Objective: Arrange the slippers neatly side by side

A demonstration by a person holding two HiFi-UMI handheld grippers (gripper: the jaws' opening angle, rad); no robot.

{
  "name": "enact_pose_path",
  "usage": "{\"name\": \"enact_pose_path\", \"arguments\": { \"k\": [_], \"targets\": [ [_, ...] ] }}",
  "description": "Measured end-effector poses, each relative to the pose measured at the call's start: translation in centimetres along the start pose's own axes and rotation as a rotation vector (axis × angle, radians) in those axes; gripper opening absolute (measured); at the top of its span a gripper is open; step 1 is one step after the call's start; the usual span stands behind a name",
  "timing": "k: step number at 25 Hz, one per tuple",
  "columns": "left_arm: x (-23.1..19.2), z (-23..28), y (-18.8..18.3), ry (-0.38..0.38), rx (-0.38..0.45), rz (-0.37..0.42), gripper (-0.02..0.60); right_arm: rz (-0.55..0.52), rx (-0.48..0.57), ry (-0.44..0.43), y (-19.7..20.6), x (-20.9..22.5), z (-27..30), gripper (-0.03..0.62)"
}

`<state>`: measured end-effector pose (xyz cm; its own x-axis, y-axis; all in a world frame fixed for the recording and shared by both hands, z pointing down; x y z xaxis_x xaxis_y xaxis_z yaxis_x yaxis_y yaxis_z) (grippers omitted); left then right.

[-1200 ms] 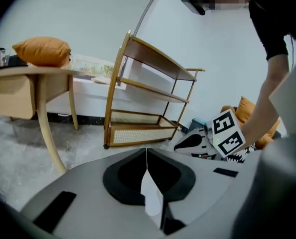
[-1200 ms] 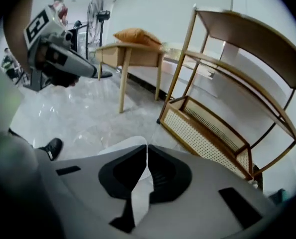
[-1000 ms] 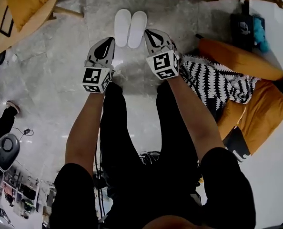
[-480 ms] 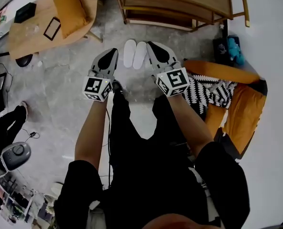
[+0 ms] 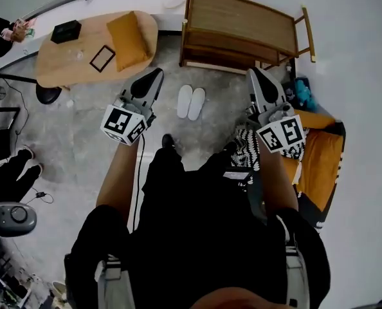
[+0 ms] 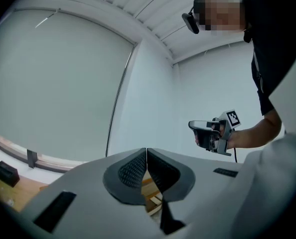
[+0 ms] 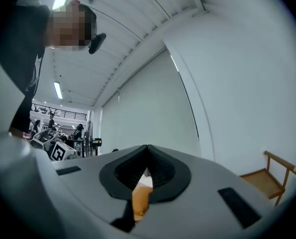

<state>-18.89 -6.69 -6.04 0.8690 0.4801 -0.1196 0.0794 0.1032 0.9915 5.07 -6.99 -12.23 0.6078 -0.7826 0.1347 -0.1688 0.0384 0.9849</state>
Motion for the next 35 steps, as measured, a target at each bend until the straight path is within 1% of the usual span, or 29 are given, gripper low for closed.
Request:
{"name": "enact_pose_path", "arguments": {
  "k": [3, 6, 8, 11, 14, 18, 21, 26, 28, 31, 35],
  "targets": [
    [-2.2, -2.0, -3.8, 0.025, 0.034, -0.01, 0.018, -0.039, 0.031, 0.027, -3.8, -2.5, 0.6, 0.031],
    [-4.2, -4.6, -7.1, 0.018, 0.061, -0.019, 0.018, -0.055, 0.026, 0.045, -5.4, -4.7, 1.0, 0.031],
    [-4.3, -6.4, -9.4, 0.001, 0.083, 0.001, 0.017, -0.061, 0.017, 0.06, -6.3, -5.7, 0.3, 0.031],
    [-3.8, -8.6, -12.7, -0.024, 0.118, 0.041, 0.017, -0.078, 0.03, 0.08, -7.9, -6.9, -1.0, 0.031],
    [-2.9, -10.6, -13.9, -0.057, 0.139, 0.063, 0.015, -0.091, 0.05, 0.081, -8.5, -8.1, -2.5, 0.031],
    [-0.6, -12.3, -12.3, -0.074, 0.124, 0.039, 0.015, -0.075, 0.06, 0.092, -7.1, -9.2, -5.7, 0.031],
    [1.6, -13.3, -10.6, -0.072, 0.112, 0.007, 0.015, -0.026, 0.065, 0.099, -5.1, -10.1, -8.1, 0.031],
    [5.7, -16.4, -7.9, -0.12, 0.116, -0.033, 0.015, 0.045, 0.043, 0.078, -2.1, -13.9, -12.7, 0.031],
    [7.7, -17.4, -6.8, -0.135, 0.102, -0.036, 0.014, 0.069, 0.028, 0.078, -1.1, -15.1, -14.6, 0.031],
    [10.5, -19.0, -4.6, -0.139, 0.067, -0.032, 0.014, 0.1, 0.016, 0.093, 0.6, -16.6, -17.1, 0.031],
    [13.0, -20.9, -2.2, -0.123, 0.025, -0.088, 0.014, 0.067, -0.011, 0.134, 2.8, -18.0, -19.4, 0.031]
  ]
}}
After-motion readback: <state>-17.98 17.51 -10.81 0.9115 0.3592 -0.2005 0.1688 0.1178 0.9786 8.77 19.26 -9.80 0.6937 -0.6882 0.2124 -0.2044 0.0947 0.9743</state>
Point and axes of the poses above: the fingertips, and each gripper's own axes: z forward along the fingers, x to its right, y out of its underside, the point moved 2 cm from there along -z, backward along the fingers, and after that the axes turned 11 degrees about -y, right-handed, at the moved point
